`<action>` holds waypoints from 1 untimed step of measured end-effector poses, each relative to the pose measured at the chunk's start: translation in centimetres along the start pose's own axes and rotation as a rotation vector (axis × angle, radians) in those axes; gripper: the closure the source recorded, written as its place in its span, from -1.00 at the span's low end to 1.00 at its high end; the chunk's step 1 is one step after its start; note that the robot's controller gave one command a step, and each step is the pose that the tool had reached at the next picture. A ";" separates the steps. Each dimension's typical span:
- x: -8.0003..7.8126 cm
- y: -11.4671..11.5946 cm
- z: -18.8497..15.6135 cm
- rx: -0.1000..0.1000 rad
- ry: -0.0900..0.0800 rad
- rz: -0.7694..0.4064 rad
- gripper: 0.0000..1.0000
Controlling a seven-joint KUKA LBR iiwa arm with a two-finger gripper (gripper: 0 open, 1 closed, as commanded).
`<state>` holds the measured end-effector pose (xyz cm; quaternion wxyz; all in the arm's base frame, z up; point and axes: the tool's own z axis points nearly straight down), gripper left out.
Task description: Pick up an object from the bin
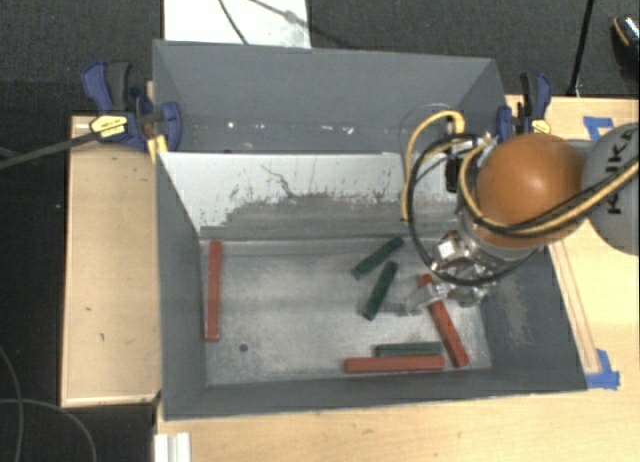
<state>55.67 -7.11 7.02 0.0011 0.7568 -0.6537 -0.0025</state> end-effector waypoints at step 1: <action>0.0 0.0 0.0 -0.001 0.000 -0.006 1.00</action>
Offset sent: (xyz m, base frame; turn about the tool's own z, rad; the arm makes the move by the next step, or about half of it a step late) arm 0.0000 0.0000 0.0000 0.0000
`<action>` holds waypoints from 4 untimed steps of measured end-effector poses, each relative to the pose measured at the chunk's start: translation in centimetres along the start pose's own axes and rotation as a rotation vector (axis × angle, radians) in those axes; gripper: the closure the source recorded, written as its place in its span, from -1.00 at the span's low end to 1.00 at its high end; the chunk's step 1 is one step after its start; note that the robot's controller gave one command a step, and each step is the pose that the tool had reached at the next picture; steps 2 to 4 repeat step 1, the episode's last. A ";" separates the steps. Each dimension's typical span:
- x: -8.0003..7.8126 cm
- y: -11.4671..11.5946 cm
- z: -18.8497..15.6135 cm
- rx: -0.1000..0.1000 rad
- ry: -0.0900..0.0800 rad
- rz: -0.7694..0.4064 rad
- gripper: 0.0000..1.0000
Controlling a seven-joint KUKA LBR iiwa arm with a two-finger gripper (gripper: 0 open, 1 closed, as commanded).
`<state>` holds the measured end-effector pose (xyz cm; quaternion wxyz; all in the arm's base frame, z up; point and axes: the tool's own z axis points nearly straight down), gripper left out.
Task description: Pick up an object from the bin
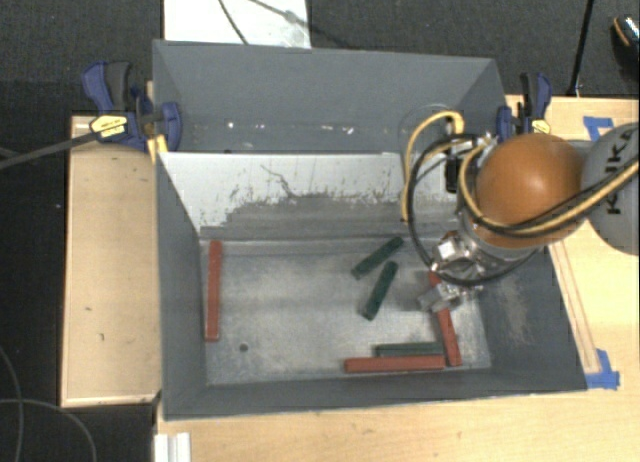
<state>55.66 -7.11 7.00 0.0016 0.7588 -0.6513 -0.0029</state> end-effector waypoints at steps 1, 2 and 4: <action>0.0 0.0 0.0 -0.001 0.000 0.003 -1.00; 0.0 0.0 0.0 -0.001 0.000 0.003 -1.00; 0.0 0.0 0.0 -0.001 0.000 0.003 -1.00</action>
Offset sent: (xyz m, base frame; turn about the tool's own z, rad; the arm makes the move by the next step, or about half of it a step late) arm 0.0000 0.0000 0.0000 0.0000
